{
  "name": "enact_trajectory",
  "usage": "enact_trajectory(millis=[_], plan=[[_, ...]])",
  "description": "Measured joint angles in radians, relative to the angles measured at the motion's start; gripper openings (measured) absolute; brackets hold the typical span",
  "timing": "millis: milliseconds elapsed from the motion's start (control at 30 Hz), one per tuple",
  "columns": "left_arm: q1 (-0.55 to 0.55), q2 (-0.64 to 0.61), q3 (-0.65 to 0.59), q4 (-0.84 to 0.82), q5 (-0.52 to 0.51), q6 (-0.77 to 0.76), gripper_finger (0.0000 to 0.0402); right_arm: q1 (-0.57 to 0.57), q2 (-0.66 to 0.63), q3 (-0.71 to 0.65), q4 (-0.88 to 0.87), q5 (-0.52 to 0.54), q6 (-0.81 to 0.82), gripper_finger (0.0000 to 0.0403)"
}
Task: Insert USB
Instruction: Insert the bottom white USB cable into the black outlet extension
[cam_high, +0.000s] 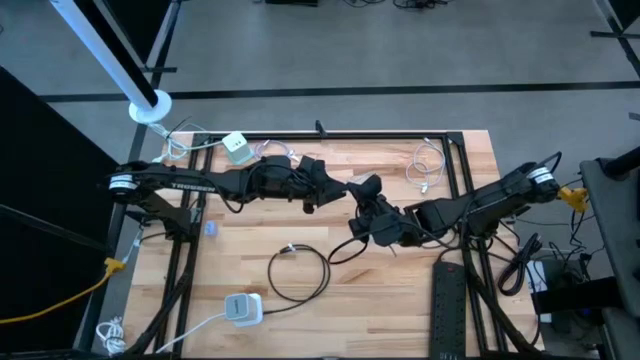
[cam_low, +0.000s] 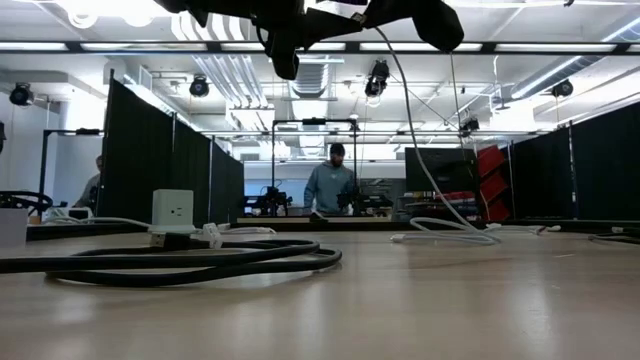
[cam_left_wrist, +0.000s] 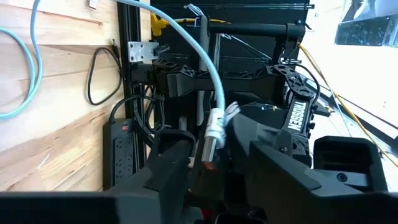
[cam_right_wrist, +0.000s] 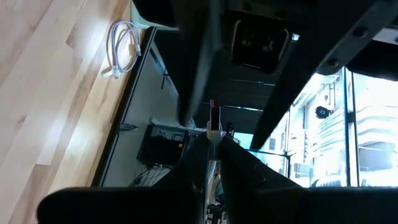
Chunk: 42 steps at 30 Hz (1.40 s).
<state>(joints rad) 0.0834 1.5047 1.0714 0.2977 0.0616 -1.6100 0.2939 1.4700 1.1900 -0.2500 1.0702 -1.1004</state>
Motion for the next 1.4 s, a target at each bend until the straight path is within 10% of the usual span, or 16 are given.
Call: enact_trajectory(millis=[267,667,1067,1400], plan=[[0.0,0.0,-0.001,-0.01,0.0,-0.001,0.0012,0.0,0.004,0.0,0.004,0.011,0.003,0.0012],[0.0,0.0,-0.001,-0.001,0.001,0.092,0.0007,0.001,-0.006,0.0,0.002,0.005,0.023,0.0013],[0.001,-0.007,-0.001,0.057,0.082,0.298,0.0007,0.014,-0.095,0.026,-0.023,-0.012,0.307,0.0177],[0.002,-0.071,0.0,-0.034,0.374,0.589,0.0006,0.02,-0.295,0.03,-0.24,-0.468,0.697,0.0222]])
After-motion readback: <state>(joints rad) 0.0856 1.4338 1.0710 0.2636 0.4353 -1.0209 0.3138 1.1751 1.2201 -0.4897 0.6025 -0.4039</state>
